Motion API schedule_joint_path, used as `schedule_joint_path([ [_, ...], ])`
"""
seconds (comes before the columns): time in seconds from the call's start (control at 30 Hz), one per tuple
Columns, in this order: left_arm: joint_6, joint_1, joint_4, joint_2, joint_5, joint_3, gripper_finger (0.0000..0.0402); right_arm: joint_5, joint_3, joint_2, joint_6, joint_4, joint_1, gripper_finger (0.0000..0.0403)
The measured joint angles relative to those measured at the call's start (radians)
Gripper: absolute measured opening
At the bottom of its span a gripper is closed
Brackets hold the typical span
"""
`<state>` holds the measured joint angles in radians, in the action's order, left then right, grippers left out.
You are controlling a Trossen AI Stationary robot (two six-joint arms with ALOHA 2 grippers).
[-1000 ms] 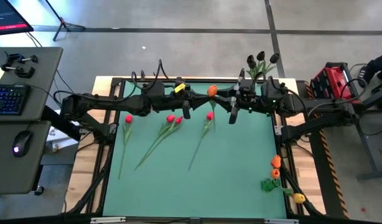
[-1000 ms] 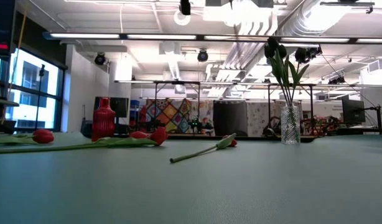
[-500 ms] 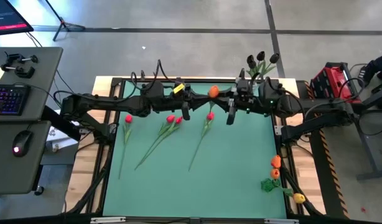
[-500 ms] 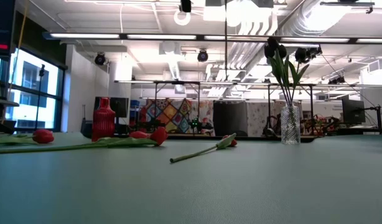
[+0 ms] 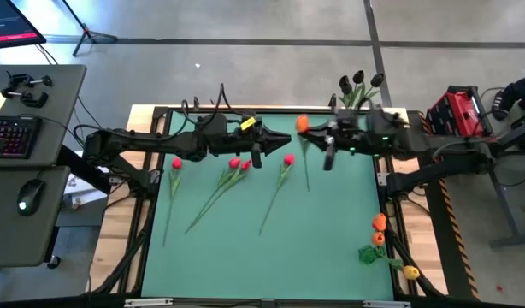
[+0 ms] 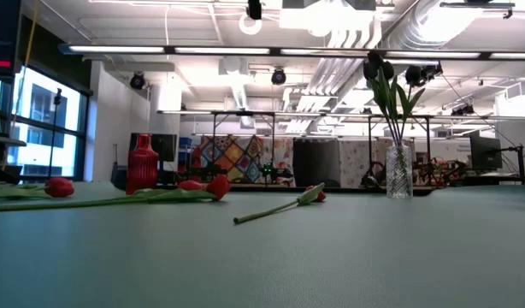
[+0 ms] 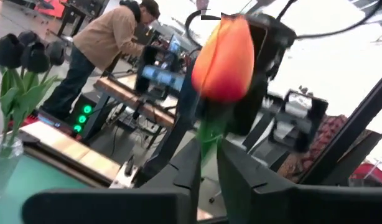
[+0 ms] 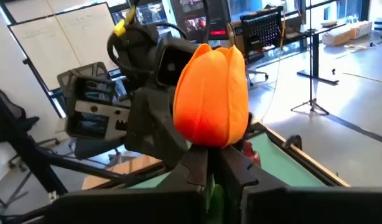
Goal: Sort flowers into vase by color
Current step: Put the orange tulip into the green vase
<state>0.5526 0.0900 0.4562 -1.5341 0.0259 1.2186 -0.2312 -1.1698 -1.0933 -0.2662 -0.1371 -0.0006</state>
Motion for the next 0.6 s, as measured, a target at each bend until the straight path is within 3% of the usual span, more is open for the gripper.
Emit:
schedule_joint_path([
  [0.13, 0.003, 0.008, -0.065, 0.000, 0.000, 0.000, 0.0079, 0.004, -0.045, 0.113, -0.043, -0.189, 0.000, 0.0001],
  [0.27, 0.000, 0.008, -0.133, 0.000, -0.001, 0.000, 0.0103, 0.048, -0.157, 0.214, -0.106, -0.484, 0.010, 0.0001],
  [0.4, -0.015, 0.008, -0.145, 0.000, -0.001, 0.000, 0.0110, 0.138, -0.287, 0.268, -0.203, -0.790, 0.039, 0.0001],
  [0.6, -0.033, 0.007, -0.145, 0.000, -0.002, 0.000, 0.0111, 0.124, -0.386, 0.303, -0.315, -1.018, 0.089, 0.0000],
])
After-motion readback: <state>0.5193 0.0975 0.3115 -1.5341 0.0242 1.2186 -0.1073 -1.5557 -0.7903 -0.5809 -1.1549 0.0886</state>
